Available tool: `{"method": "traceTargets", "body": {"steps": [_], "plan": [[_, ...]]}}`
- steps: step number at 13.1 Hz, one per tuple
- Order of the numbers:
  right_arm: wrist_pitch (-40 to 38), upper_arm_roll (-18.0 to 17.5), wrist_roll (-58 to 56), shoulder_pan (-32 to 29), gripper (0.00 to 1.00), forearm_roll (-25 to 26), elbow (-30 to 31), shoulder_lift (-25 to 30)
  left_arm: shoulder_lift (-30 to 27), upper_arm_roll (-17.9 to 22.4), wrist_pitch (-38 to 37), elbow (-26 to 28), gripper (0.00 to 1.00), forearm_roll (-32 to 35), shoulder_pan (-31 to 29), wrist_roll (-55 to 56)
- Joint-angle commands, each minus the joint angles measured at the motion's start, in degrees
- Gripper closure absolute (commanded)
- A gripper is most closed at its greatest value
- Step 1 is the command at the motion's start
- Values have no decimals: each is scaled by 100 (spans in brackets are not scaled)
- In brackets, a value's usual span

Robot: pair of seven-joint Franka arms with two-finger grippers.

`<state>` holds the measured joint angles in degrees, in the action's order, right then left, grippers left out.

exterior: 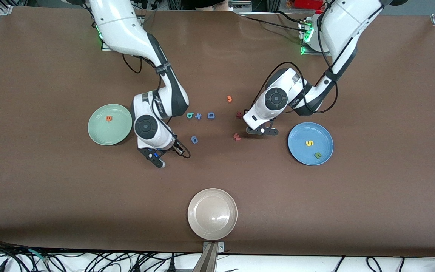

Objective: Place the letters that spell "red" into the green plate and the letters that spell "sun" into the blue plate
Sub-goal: 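Open both grippers, left over the blue plate, right over the green plate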

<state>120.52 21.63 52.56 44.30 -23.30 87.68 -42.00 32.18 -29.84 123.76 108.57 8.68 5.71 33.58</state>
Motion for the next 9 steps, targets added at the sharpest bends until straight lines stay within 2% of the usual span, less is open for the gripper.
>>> {"method": "traceTargets", "body": {"steps": [1, 2, 5, 9], "plan": [[-1088, 481, -692, 9, 100, -105, 135, 710, -177, 31, -1254, -800, 96, 151, -174, -753], [-1449, 683, -982, 9, 100, -87, 136, 824, -177, 39, -1467, -959, 96, 256, -280, -1165], [-2206, 1421, -2193, 17, 100, -35, 267, 1089, -151, 39, -1504, -987, 95, 889, -911, -2422], [-1920, 2353, -4512, 17, 100, -43, 1302, 1318, 209, 48, -1312, -970, 94, 1127, -1685, -3743]]}}
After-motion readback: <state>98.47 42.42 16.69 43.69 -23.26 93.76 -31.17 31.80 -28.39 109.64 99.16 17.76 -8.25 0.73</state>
